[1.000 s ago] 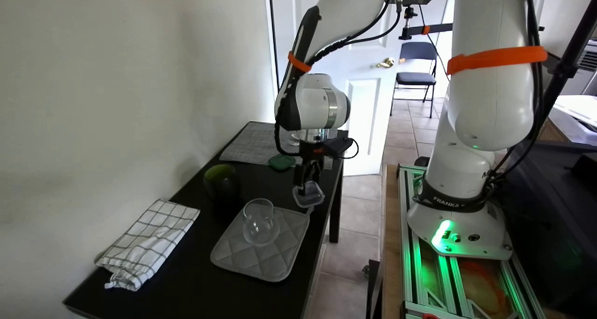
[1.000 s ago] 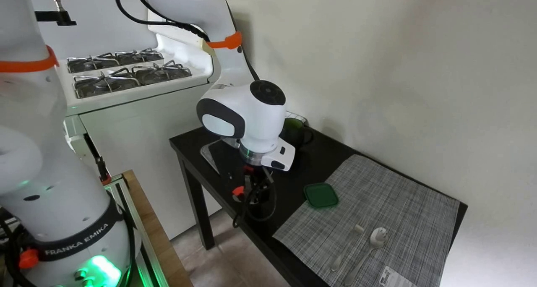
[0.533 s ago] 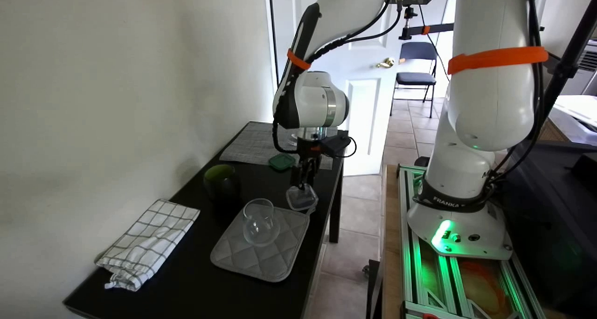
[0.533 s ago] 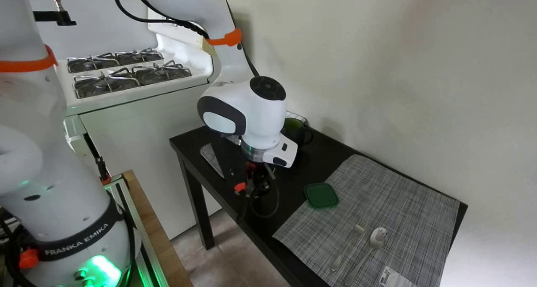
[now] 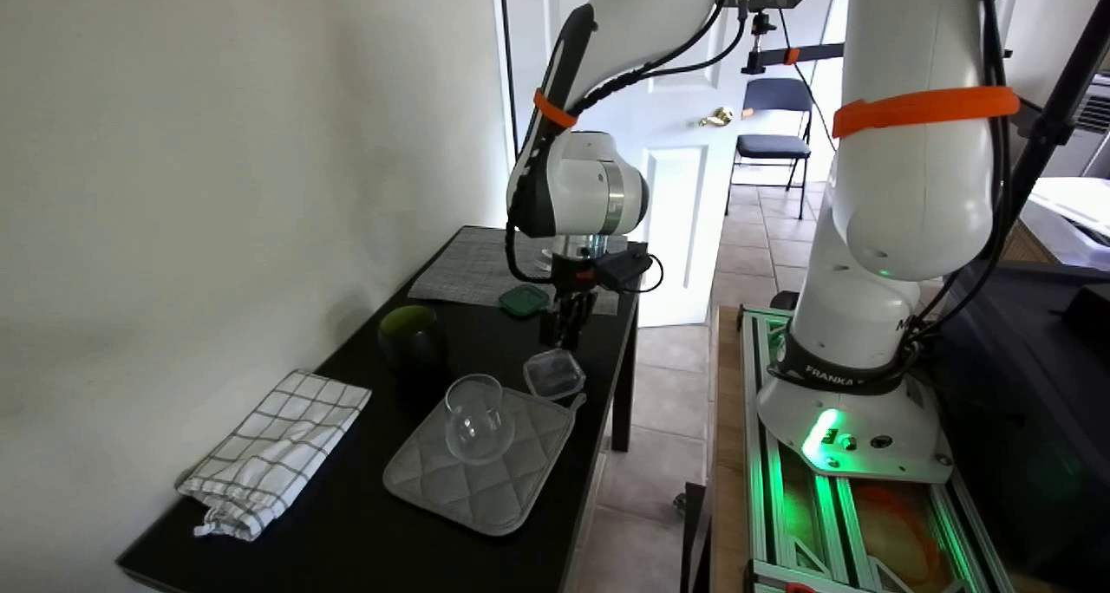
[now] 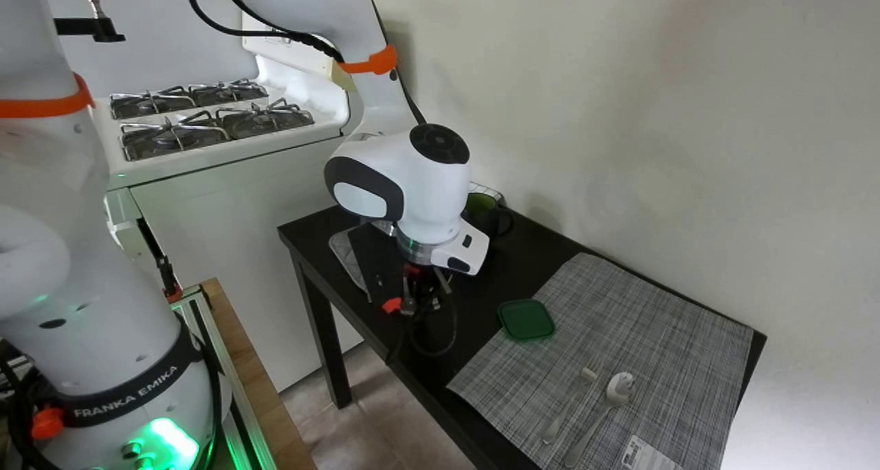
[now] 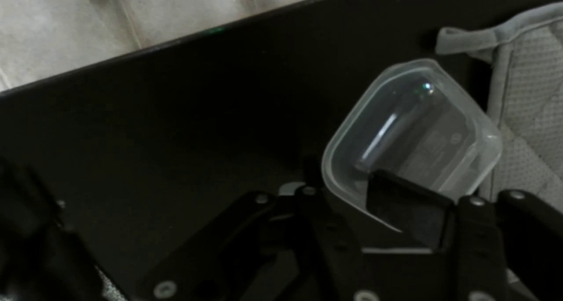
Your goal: Turn the small lunchbox over
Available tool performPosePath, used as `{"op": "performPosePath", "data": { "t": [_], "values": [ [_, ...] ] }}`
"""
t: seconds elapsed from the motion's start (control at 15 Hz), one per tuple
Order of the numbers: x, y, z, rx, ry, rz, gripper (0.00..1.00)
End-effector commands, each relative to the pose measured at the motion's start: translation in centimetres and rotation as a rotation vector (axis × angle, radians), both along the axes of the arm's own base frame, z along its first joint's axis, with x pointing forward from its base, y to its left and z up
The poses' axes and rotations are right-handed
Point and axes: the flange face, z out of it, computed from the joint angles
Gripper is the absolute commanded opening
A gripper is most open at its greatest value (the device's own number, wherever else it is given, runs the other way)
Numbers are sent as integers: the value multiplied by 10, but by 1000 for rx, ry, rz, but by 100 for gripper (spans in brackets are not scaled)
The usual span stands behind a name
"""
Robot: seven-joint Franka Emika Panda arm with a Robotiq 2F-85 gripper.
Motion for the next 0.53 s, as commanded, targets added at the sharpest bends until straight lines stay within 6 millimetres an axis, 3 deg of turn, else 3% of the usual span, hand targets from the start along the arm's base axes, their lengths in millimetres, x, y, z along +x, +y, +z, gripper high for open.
{"op": "performPosePath", "data": {
  "t": [0.0,0.27,0.47],
  "values": [
    [3,-1,7,15,-8,-69,65],
    [12,-16,10,26,8,-188,95],
    [22,-23,10,53,45,-251,100]
  ]
}}
